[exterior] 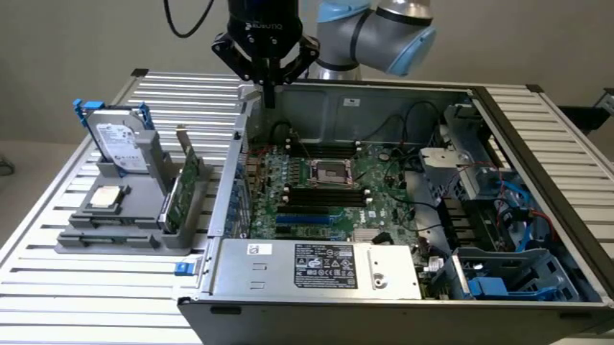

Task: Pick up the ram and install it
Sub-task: 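Reach for the ram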

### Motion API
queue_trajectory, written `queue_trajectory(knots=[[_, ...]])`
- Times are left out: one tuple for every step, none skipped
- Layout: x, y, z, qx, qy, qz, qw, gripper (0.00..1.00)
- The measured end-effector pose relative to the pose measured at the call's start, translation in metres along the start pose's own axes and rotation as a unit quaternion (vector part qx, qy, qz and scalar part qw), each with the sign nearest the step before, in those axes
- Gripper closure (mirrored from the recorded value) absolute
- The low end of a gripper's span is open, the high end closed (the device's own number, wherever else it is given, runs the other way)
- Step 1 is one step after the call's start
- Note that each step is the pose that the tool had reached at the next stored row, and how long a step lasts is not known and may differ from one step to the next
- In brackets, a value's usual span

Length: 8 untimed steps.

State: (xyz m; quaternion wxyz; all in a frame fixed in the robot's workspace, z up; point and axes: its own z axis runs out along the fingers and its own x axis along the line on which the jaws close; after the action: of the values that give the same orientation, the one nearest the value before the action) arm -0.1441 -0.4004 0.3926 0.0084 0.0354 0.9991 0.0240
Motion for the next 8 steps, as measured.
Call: queue_trajectory(knots=[[0.005, -0.0003, -0.0001, 0.0000, 0.0001, 0.000, 1.0000, 0.89], [0.009, -0.0006, -0.0002, 0.0000, 0.0001, 0.000, 1.0000, 0.89], [0.014, -0.0009, -0.0003, 0.0001, 0.0002, 0.000, 1.0000, 0.89], [0.018, -0.0013, -0.0004, 0.0001, 0.0003, 0.000, 1.0000, 0.89], [0.023, -0.0016, -0.0005, 0.0001, 0.0004, 0.000, 1.0000, 0.89], [0.027, -0.0019, -0.0005, 0.0001, 0.0006, 0.000, 1.0000, 0.89], [0.032, -0.0022, -0.0006, 0.0001, 0.0008, 0.000, 1.0000, 0.89], [0.037, -0.0026, -0.0007, 0.0001, 0.0011, 0.000, 1.0000, 0.89]])
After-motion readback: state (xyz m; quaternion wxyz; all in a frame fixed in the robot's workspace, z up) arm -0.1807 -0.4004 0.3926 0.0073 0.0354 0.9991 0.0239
